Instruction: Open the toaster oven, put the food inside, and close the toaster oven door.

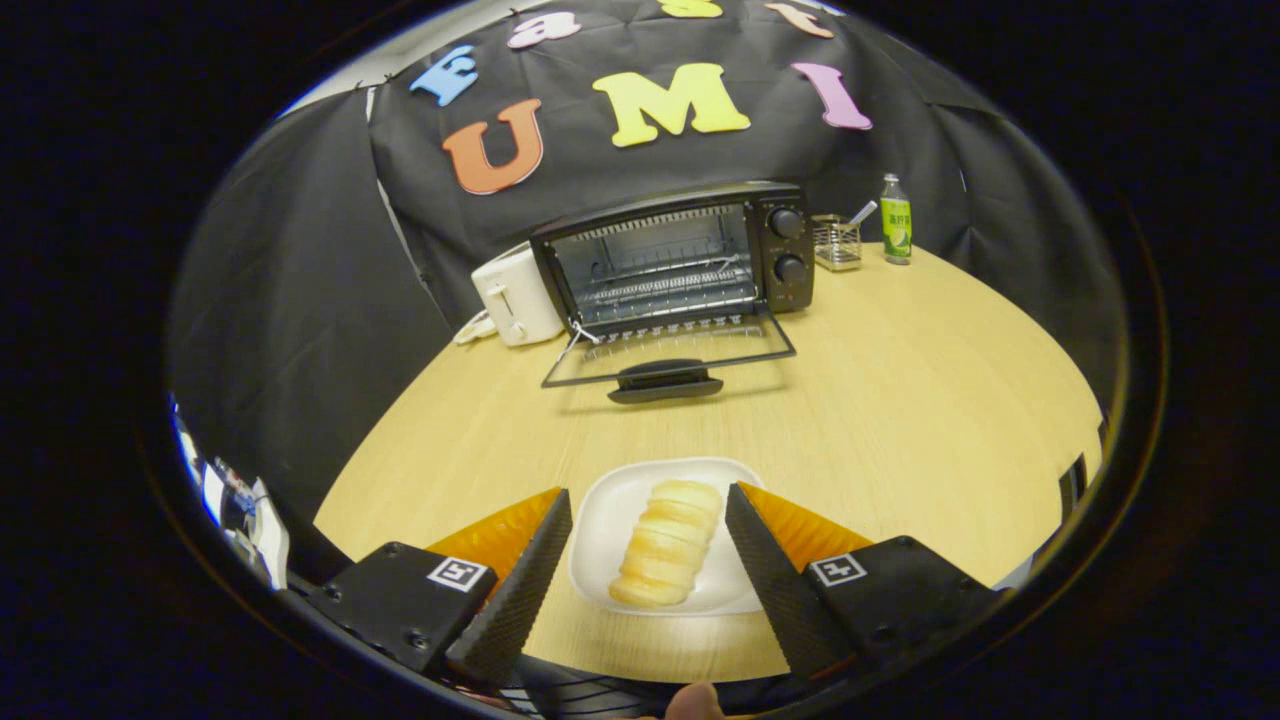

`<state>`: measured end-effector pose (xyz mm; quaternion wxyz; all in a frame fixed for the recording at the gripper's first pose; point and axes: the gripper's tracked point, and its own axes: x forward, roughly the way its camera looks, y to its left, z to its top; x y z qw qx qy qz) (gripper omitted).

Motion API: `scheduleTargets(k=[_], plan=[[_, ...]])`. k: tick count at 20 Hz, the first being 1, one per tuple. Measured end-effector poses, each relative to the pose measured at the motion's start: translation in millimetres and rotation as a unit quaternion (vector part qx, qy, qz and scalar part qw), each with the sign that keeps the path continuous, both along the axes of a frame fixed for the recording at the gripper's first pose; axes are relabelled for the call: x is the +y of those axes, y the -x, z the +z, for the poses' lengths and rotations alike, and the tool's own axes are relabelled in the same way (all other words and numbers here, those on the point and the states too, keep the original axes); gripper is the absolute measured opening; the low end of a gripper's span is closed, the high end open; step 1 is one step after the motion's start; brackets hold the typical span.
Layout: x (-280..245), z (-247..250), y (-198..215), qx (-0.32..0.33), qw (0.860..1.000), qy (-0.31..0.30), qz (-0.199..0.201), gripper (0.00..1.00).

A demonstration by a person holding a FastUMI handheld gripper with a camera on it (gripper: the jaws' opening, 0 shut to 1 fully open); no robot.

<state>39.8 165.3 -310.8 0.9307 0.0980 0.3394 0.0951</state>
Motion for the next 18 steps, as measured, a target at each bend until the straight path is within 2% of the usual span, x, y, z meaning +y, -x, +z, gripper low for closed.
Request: scheduleTargets(k=[8, 13, 14, 15, 16, 17, 18], plan=[[-7.9, -52.3, -4.6, 0.062, 0.997, 0.036, -0.036, 1.0], [-13.1, -55.3, -6.8, 0.069, 0.995, 0.041, -0.058, 0.97], [-12.0, -53.5, -8.3, 0.064, 0.995, 0.042, -0.057, 0.89], [-11.0, -55.9, -5.9, 0.072, 0.995, 0.04, -0.057, 0.88], [-11.0, -52.7, -5.4, 0.067, 0.995, 0.036, -0.062, 0.68], [-12.9, -54.3, -3.7, 0.071, 0.995, 0.033, -0.065, 0.67], [-14.9, -53.9, -8.5, 0.07, 0.995, 0.029, -0.067, 0.6]])
